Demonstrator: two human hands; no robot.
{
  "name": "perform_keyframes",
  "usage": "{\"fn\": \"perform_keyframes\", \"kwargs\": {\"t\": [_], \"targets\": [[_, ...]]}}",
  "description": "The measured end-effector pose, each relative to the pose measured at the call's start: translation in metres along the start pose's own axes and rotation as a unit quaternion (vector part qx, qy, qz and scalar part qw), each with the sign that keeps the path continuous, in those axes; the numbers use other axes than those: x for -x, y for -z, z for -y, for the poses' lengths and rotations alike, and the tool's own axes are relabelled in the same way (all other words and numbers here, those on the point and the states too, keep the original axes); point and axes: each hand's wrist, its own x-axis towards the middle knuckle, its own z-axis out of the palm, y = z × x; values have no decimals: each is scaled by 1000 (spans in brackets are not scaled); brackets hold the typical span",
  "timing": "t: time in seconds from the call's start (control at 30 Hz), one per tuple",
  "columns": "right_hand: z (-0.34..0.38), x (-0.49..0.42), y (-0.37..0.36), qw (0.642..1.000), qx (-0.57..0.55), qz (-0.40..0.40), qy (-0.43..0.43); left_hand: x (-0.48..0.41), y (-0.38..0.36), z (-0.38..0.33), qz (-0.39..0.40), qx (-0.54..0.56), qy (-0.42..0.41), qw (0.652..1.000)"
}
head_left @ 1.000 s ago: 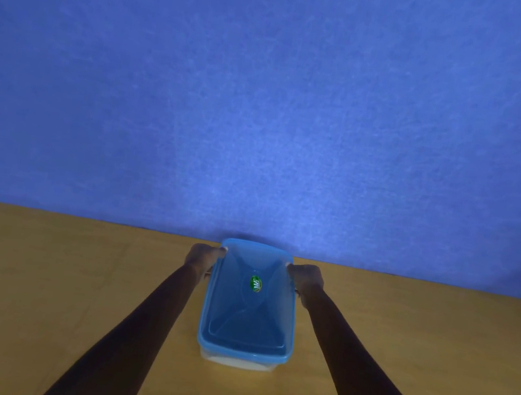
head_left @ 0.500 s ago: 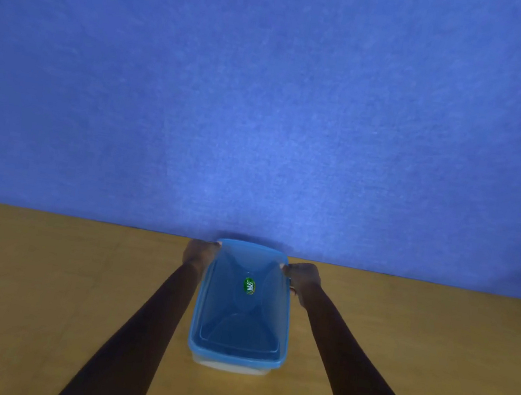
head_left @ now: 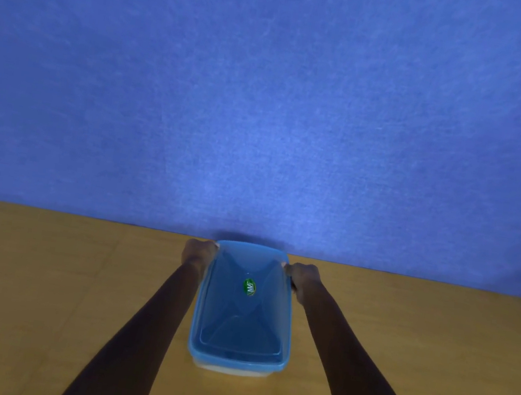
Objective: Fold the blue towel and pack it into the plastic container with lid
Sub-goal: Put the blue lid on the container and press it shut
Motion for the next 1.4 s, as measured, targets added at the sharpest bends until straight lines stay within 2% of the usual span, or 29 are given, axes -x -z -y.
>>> {"fn": "perform_keyframes", "kwargs": {"t": [0.13,0.27,0.4,0.5,0.57,0.7,0.8,0.87,0.93,1.07,1.4], "targets": [[1,-1,-3,1000,-3,-6,-8,6,3,-2,31,33,24,999],[-4,-1,-5,1000,2,14,11,12,12,3,49,49,7,998],[-10,5,-10,999,14,-43,29,29,17,17,52,11,-44,998],[-21,11,-11,995,12,-56,83,47,24,31,101,53,-28,993],[-29,17,-11,992,4,-64,112,58,27,43,160,117,-9,980],[-37,26,-8,992,-12,-45,114,77,34,66,248,243,34,937],[-46,37,-2,993,-64,1,100,88,35,76,294,275,14,915],[-56,48,2,989,-105,41,92,96,36,78,282,275,-15,919],[-67,59,6,983,-147,75,84,100,35,77,238,249,-40,938],[-89,75,11,975,-174,101,98,104,29,76,159,224,-74,959],[-102,82,11,968,-168,96,160,104,26,76,134,216,-95,962]]}}
